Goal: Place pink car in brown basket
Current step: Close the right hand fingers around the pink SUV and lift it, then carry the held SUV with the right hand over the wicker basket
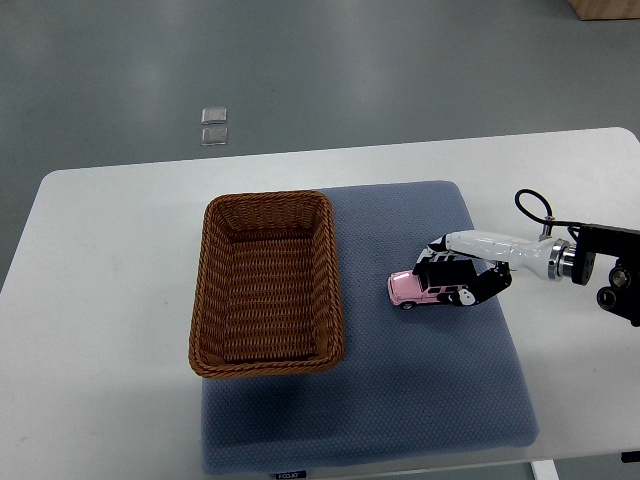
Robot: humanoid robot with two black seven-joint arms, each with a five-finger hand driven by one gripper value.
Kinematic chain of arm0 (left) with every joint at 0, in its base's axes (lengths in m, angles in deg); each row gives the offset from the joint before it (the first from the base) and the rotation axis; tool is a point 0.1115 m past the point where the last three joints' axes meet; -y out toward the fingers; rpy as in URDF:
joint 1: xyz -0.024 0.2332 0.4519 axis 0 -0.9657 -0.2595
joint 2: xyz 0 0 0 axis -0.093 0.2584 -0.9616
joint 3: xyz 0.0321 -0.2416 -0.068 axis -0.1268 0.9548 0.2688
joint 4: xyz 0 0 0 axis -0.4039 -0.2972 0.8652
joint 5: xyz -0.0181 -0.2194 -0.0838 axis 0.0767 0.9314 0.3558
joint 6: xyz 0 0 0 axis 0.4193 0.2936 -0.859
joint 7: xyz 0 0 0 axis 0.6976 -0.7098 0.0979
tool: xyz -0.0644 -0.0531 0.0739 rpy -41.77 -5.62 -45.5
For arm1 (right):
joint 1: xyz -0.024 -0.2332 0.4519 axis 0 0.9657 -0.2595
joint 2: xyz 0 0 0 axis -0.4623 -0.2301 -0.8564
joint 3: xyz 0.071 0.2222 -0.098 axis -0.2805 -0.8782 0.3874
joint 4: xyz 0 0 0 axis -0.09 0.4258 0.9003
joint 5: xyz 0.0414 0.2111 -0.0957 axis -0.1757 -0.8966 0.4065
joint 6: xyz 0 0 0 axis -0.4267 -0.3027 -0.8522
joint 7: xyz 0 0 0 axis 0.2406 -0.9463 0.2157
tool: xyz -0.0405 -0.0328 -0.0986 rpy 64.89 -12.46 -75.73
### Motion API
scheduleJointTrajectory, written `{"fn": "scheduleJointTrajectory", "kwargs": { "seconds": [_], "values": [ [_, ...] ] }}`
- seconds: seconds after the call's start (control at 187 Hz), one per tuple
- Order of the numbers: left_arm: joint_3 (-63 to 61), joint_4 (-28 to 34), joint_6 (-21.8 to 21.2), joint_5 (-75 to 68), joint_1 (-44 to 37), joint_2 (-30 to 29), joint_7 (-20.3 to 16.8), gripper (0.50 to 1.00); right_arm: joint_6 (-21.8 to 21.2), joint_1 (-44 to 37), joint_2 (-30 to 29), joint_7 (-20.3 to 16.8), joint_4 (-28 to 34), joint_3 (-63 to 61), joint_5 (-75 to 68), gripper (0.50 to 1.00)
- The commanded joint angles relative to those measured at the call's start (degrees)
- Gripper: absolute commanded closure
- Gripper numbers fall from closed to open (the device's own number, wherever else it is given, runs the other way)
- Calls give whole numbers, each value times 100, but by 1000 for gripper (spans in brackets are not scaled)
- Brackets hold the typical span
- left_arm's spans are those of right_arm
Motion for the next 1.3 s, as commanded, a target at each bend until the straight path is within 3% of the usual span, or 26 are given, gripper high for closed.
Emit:
{"fn": "scheduleJointTrajectory", "kwargs": {
  "seconds": [0.0,0.23,0.38,0.675,0.91,1.124,1.135,1.141,1.146,1.162,1.205,1.258,1.296],
  "values": [
    [9,-5,0,0,-2,0,0,500,186,-8,28,8,24,-31,-21,1000],
    [0,-5,0,0,-2,0,0,500,511,-272,20,88,77,-110,-117,1000],
    [9,-14,0,0,-2,0,0,500,441,-624,-112,114,120,-93,-144,1000],
    [9,-14,0,0,-2,0,0,500,353,-1344,-1220,70,-46,162,-153,1000],
    [9,-14,0,0,-2,0,0,500,406,-1713,-2318,52,-591,813,-135,1000],
    [0,-23,0,0,-2,0,0,500,423,-1643,-2644,44,-917,927,-118,1000],
    [0,-32,0,0,-2,0,0,500,423,-1643,-2644,44,-917,945,-118,985],
    [0,-32,0,0,-2,0,0,500,423,-1643,-2644,44,-917,953,-118,947],
    [0,-32,0,0,-2,0,0,500,423,-1643,-2644,44,-917,953,-118,946],
    [0,-32,0,0,-2,0,0,500,432,-1643,-2635,44,-925,971,-109,873],
    [0,-32,0,-9,-2,0,0,500,441,-1643,-2617,44,-925,997,-117,761],
    [0,-49,0,-9,-2,0,0,500,441,-1643,-2573,44,-925,1024,-109,675],
    [0,-49,0,-9,-2,0,0,500,441,-1634,-2564,44,-925,1041,-109,650]
  ]
}}
